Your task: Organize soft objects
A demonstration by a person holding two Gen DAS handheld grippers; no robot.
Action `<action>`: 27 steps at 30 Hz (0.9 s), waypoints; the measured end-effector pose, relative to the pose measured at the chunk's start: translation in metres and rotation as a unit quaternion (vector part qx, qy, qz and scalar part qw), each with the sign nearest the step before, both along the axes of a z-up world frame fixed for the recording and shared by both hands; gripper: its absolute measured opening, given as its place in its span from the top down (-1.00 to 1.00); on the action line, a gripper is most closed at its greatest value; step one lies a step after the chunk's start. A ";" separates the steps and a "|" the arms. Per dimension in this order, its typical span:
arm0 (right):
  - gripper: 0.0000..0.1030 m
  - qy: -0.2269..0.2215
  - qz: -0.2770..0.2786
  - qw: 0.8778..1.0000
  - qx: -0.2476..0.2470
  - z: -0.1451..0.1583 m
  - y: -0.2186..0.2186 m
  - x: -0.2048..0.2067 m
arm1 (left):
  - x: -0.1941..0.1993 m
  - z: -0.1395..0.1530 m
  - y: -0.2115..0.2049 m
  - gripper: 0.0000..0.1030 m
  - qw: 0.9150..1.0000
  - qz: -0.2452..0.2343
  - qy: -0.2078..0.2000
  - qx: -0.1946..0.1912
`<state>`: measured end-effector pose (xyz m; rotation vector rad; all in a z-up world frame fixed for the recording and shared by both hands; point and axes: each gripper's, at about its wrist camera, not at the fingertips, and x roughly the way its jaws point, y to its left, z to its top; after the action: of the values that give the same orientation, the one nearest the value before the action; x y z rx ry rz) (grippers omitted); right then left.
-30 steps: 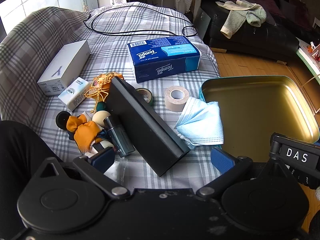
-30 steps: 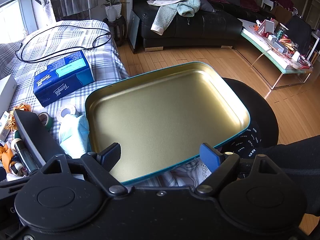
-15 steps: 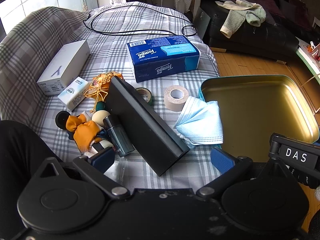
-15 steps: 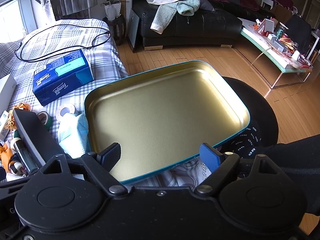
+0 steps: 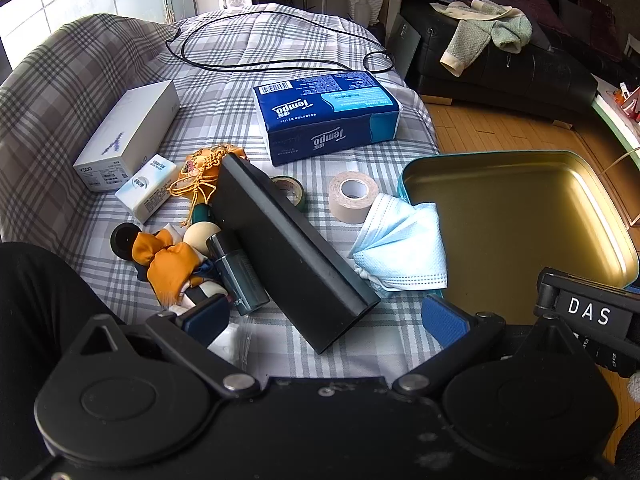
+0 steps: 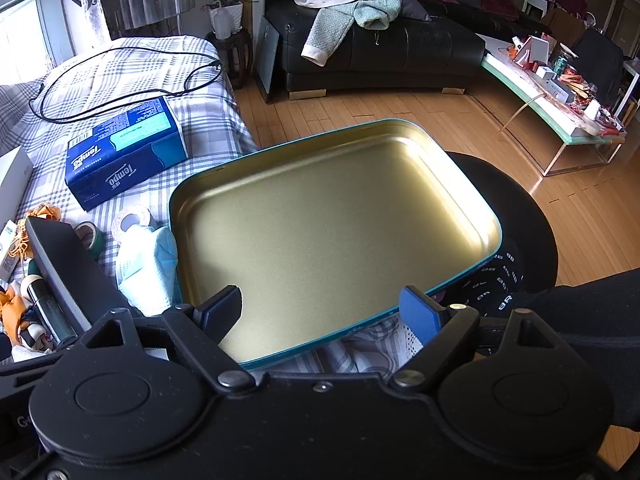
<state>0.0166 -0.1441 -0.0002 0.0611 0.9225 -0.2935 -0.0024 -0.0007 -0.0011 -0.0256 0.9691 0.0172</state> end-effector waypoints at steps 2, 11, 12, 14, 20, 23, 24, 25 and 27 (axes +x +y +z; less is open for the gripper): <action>-0.59 0.000 0.000 1.000 0.001 0.000 0.000 0.000 | 0.000 0.000 0.001 -0.99 1.000 0.000 -0.001 -0.002; -0.59 0.002 0.000 1.000 0.002 -0.002 0.002 0.002 | 0.004 0.003 0.009 -0.99 1.000 0.001 -0.008 -0.007; -0.58 0.002 0.000 1.000 0.004 -0.002 0.002 0.002 | 0.005 0.004 0.012 -0.99 1.000 0.004 -0.010 -0.007; -0.57 0.003 -0.001 1.000 0.004 -0.001 0.002 0.002 | 0.009 0.006 0.021 -0.99 1.000 0.012 -0.013 -0.006; -0.52 0.011 -0.020 1.000 -0.005 -0.003 0.000 0.003 | 0.037 0.019 0.064 -0.99 0.999 0.044 -0.030 0.006; -0.47 0.019 -0.014 1.000 0.020 -0.003 0.000 0.005 | 0.053 0.031 0.094 -0.99 0.997 0.069 -0.041 0.008; -0.45 0.025 -0.012 0.999 0.028 -0.003 0.000 0.006 | 0.060 0.035 0.105 -0.99 0.996 0.077 -0.044 0.009; -0.43 0.031 -0.010 0.999 0.033 -0.004 0.002 0.008 | 0.066 0.037 0.113 -0.99 0.995 0.082 -0.046 0.012; -0.30 0.041 -0.003 0.998 0.037 -0.006 0.005 0.010 | 0.079 0.041 0.131 -0.99 0.995 0.092 -0.045 0.017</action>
<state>0.0269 -0.1388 -0.0057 0.1206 1.0155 -0.2683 0.0765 0.1304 0.0399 -0.0832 0.8731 0.2000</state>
